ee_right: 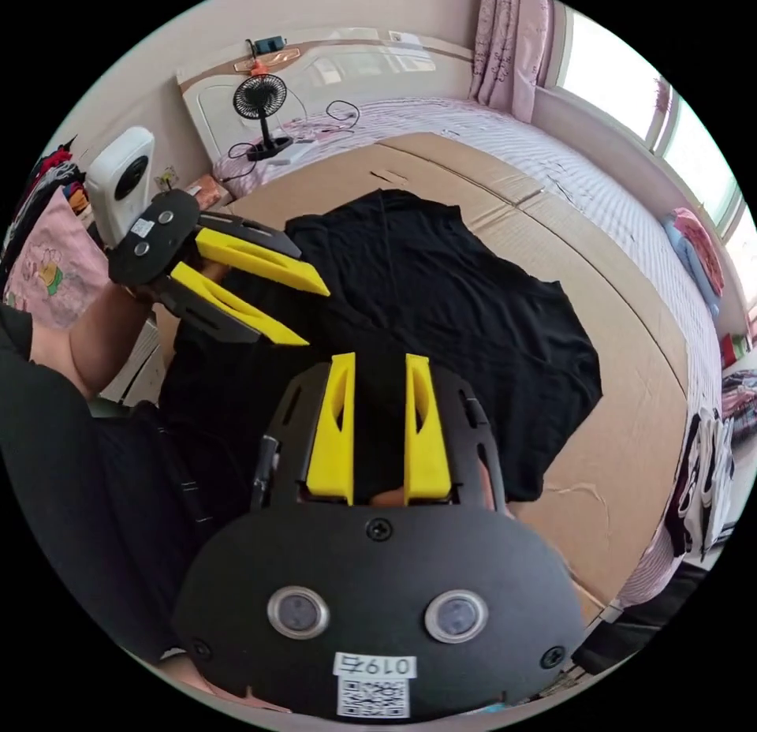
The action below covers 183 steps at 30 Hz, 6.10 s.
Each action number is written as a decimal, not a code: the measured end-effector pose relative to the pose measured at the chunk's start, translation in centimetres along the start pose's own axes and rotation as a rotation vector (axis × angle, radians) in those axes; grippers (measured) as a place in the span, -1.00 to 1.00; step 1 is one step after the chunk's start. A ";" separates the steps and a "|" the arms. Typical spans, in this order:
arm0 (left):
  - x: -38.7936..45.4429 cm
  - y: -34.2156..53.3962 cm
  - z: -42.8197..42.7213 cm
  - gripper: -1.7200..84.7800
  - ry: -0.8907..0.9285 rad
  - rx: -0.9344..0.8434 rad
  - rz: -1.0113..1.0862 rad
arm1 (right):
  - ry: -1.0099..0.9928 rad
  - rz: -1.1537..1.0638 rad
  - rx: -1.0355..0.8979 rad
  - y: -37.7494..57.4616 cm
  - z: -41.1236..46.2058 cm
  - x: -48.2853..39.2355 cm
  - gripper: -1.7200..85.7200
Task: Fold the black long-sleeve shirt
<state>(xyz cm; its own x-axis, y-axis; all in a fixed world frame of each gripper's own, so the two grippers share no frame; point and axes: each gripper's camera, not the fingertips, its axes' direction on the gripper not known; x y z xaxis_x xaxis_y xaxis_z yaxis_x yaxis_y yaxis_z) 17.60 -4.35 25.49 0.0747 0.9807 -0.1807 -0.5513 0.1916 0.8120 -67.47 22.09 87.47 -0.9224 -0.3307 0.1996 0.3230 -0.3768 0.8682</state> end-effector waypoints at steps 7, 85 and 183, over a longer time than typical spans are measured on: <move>-2.7 -1.2 1.3 -0.73 0.026 0.029 -0.079 | -0.100 0.036 0.001 2.2 -1.0 1.8 -0.92; -2.4 -16.5 -4.7 -0.68 -0.483 -0.161 -0.649 | 0.009 0.613 0.248 9.4 -12.9 13.5 -0.77; -4.1 12.9 -9.3 -0.87 0.202 -0.005 -0.097 | -0.231 -0.043 -0.029 10.9 -6.4 14.1 -0.88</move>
<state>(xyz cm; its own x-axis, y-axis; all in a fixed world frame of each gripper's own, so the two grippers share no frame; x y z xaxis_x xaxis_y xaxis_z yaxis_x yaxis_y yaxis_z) 2.47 -6.24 31.58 -0.0406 0.9299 -0.3656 -0.5536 0.2837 0.7830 -75.58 7.77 96.77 -0.9583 -0.1081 0.2646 0.2854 -0.4118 0.8654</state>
